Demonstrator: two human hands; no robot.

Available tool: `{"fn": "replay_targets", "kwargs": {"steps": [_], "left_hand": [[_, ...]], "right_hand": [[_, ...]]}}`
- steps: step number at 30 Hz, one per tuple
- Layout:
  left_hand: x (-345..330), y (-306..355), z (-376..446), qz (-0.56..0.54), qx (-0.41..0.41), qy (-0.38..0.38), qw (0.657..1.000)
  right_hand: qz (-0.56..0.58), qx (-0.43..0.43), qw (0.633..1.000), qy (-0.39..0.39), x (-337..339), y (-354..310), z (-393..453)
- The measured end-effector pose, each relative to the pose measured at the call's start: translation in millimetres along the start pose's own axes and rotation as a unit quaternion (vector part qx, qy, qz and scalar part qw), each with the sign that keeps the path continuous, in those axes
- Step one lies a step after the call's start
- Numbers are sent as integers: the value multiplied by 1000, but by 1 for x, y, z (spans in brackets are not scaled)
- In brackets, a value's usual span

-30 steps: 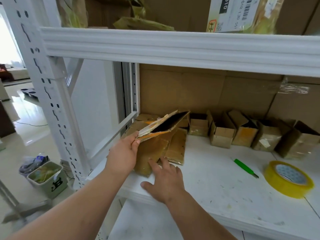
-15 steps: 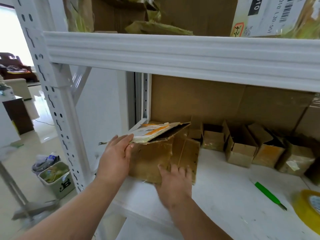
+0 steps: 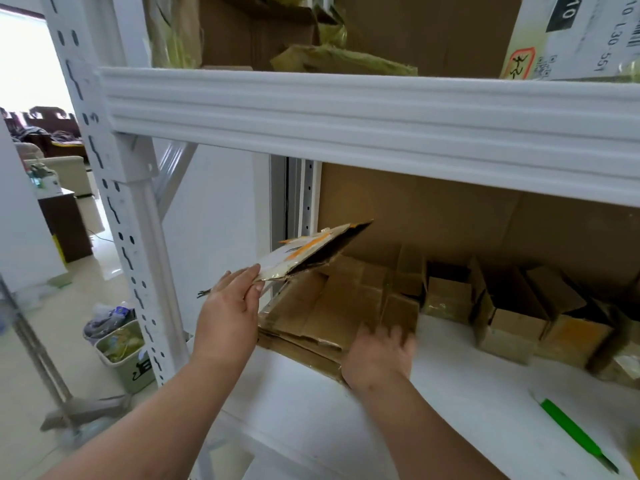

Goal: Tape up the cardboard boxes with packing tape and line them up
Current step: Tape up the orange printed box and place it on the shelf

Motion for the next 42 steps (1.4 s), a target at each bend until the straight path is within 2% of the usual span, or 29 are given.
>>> {"fn": "replay_targets", "kwargs": {"steps": [3,8,15,18,22,25,28,34,39,42], "left_hand": [[1,1,-5,16,-5,-14,1000],[8,-4,-9,8,-13,-5,1000],[17,18,-15,-57,-60,37,996],[17,35,-28,-101,-80,18,991],[12,46,-46,-155,-77,-25,985],[2,52,-63,-183,-62,-55,980],[-14,57,-78,-198,-36,-82,976],[-54,83,-104,-236,61,-137,960],[-96,109,-138,-253,122,-265,923],[-112,117,-151,-261,169,-316,897]], "right_hand": [[68,-21,997,-12,-5,-2,-1],[167,-45,982,71,-14,2,-18],[327,-110,928,137,-6,22,-44],[428,-163,872,172,2,42,-57],[558,-193,767,249,8,82,-78],[625,-178,701,294,14,111,-101],[670,-152,656,314,13,133,-130],[647,-159,663,342,-13,173,-164],[626,-145,695,323,-23,211,-182],[616,-140,711,309,-32,239,-192]]}}
Point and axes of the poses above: each hand's wrist, its own z-axis towards the middle knuckle, its own x-axis out of the back of the hand, y = z × x, the point moved 1 cm from there along z, towards the middle knuckle, and after that the axes turned 11 degrees about -z, right-handed, at the moved point
